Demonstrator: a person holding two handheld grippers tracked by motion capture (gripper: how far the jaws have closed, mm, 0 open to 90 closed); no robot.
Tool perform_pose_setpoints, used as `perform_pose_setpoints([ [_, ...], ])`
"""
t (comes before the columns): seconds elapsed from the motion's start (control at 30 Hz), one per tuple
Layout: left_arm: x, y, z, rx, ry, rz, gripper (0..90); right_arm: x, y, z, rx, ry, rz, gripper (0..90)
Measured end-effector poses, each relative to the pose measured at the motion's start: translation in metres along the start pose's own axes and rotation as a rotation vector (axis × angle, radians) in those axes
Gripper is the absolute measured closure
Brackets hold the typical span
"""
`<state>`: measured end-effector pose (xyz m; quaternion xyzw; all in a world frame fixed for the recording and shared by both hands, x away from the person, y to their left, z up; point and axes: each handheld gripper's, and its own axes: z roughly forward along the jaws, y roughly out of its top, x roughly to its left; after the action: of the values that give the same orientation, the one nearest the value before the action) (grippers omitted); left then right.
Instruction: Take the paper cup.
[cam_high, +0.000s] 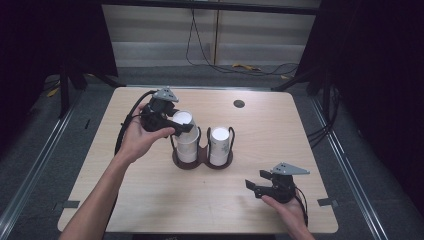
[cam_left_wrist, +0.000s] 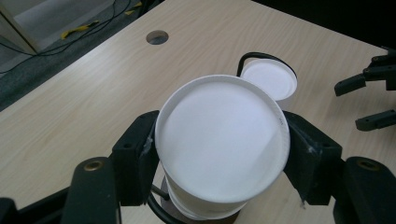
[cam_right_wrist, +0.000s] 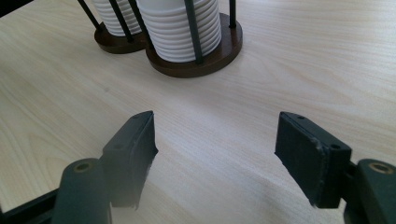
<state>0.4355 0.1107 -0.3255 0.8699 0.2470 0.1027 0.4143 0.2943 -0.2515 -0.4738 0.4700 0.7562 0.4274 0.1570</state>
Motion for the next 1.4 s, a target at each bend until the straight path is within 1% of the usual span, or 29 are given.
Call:
perform_pose_setpoints([
  [0.03, 0.0, 0.0, 0.0, 0.0, 0.0, 0.0, 34.1, 0.0, 0.0, 0.0, 0.0, 0.0, 0.0, 29.1],
  [0.07, -0.001, -0.003, -0.001, -0.023, 0.002, -0.021, 34.1, 0.0, 0.0, 0.0, 0.0, 0.0, 0.001, 29.1],
  [0.23, -0.001, -0.009, -0.004, -0.034, 0.004, -0.023, 34.0, 0.0, 0.0, 0.0, -0.001, 0.0, -0.001, 29.0],
  [0.3, -0.002, -0.011, -0.007, -0.042, 0.004, -0.019, 34.1, 0.0, 0.0, 0.0, 0.0, 0.0, 0.001, 29.0],
  [0.37, -0.004, -0.012, -0.01, -0.061, -0.007, -0.027, 34.1, 0.0, 0.0, 0.0, 0.001, 0.0, 0.002, 29.0],
  [0.4, -0.006, -0.012, -0.012, -0.07, -0.009, -0.019, 34.1, 0.0, 0.0, 0.001, 0.0, 0.001, -0.002, 29.0],
  [0.43, -0.007, -0.012, -0.013, -0.069, -0.003, -0.013, 34.1, 0.001, 0.0, 0.001, 0.0, 0.001, -0.002, 29.0],
  [0.57, -0.009, -0.012, -0.017, -0.082, -0.004, -0.014, 34.1, 0.001, 0.0, 0.001, -0.001, 0.001, -0.002, 28.9],
  [0.63, -0.011, -0.013, -0.018, -0.085, -0.008, -0.007, 34.1, 0.001, 0.0, 0.001, -0.001, 0.002, -0.001, 28.9],
  [0.73, -0.014, -0.016, -0.018, -0.088, -0.024, -0.008, 34.1, 0.001, 0.0, 0.0, -0.006, 0.01, -0.004, 28.6],
  [0.77, -0.015, -0.017, -0.018, -0.086, -0.025, -0.003, 34.1, 0.001, 0.0, 0.0, -0.006, 0.01, -0.004, 28.6],
  [0.8, -0.017, -0.02, -0.016, -0.093, -0.032, -0.003, 34.0, 0.002, 0.0, 0.001, -0.007, 0.013, -0.006, 28.3],
  [0.87, -0.018, -0.021, -0.015, -0.101, -0.027, -0.001, 34.0, 0.002, 0.001, 0.001, -0.009, 0.015, -0.007, 28.1],
  [0.93, -0.02, -0.023, -0.015, -0.104, -0.041, 0.001, 34.0, 0.002, 0.001, 0.0, -0.011, 0.017, -0.006, 27.8],
  [1.0, -0.025, -0.027, -0.014, -0.119, -0.049, 0.01, 33.9, 0.002, 0.001, 0.0, -0.012, 0.02, -0.006, 27.6],
  [1.03, -0.025, -0.027, -0.014, -0.119, -0.049, 0.01, 33.9, 0.002, 0.001, 0.0, -0.012, 0.02, -0.006, 27.6],
  [1.1, -0.027, -0.029, -0.015, -0.134, -0.063, -0.001, 33.9, 0.003, 0.001, 0.0, -0.013, 0.022, -0.003, 27.5],
  [1.13, -0.029, -0.031, -0.016, -0.144, -0.064, -0.002, 33.9, 0.003, 0.001, 0.0, -0.015, 0.021, -0.004, 27.5],
  [1.3, -0.033, -0.035, -0.018, -0.155, -0.071, -0.003, 33.9, 0.003, 0.001, 0.0, -0.015, 0.025, -0.005, 27.4],
  [1.37, -0.035, -0.038, -0.018, -0.172, -0.094, -0.007, 33.9, 0.004, 0.001, 0.0, -0.016, 0.031, -0.003, 27.2],
  [1.4, -0.038, -0.042, -0.015, -0.172, -0.114, -0.008, 33.9, 0.005, 0.001, 0.0, -0.017, 0.035, -0.005, 27.0],
])
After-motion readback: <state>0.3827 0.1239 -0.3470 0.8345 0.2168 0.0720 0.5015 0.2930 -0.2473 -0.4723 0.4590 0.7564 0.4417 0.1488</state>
